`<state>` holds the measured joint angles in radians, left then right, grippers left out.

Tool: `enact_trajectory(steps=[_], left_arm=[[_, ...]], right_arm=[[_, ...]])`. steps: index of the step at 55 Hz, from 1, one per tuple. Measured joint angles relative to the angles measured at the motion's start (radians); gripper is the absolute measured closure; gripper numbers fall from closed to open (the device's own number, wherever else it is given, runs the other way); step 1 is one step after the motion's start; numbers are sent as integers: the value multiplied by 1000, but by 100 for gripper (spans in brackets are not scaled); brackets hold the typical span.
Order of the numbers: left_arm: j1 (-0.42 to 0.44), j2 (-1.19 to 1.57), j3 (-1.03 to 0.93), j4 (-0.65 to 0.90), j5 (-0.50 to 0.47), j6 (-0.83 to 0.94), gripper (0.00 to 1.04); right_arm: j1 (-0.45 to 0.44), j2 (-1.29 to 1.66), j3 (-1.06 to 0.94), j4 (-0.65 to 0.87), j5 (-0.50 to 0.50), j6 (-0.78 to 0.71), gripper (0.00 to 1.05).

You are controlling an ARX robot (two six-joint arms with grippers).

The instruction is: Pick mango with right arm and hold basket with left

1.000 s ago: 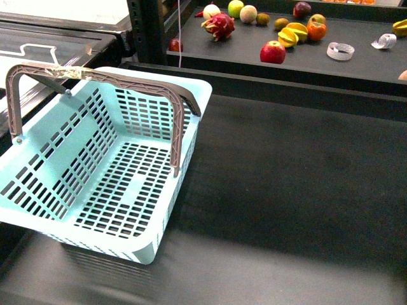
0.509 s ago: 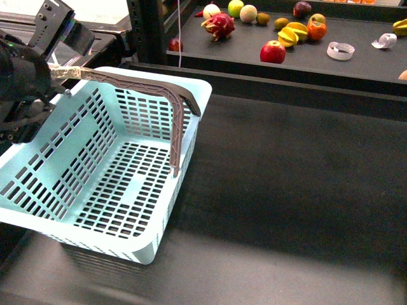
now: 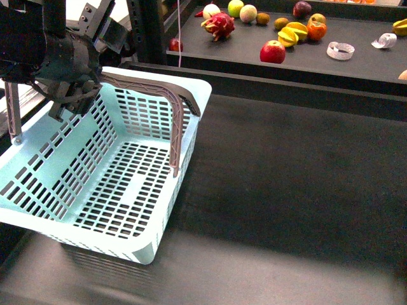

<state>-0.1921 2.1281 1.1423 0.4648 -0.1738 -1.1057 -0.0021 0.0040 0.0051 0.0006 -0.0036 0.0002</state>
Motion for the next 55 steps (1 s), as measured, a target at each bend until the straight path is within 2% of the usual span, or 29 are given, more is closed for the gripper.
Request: enact_trajectory(steps=[3,4,6,8,25,35,45,55], left_arm=[[-3,0,0,-1,0,-2,47],[-14,-11,-23,-16,34,-12,87],[-23,-34,-34,-25,58,1,94],[-35,-60,-53,-26,77,37,98],[-117,-229,-227,47,219,304,98],[-192,-320,-313,80,226,485,98],[-273,-338,-333,140,228,565,98],[-318,-336,-331,222,245,610,98]], right_arm=[[0,0,0,0,0,0,8],[0,0,0,0,0,0,8],[0,0,0,0,0,0,8],[0,0,0,0,0,0,8],[0,0,0,0,0,0,8],[0,0,0,0,0,0,8],[0,0,0,0,0,0,8],[0,0,0,0,0,0,8]])
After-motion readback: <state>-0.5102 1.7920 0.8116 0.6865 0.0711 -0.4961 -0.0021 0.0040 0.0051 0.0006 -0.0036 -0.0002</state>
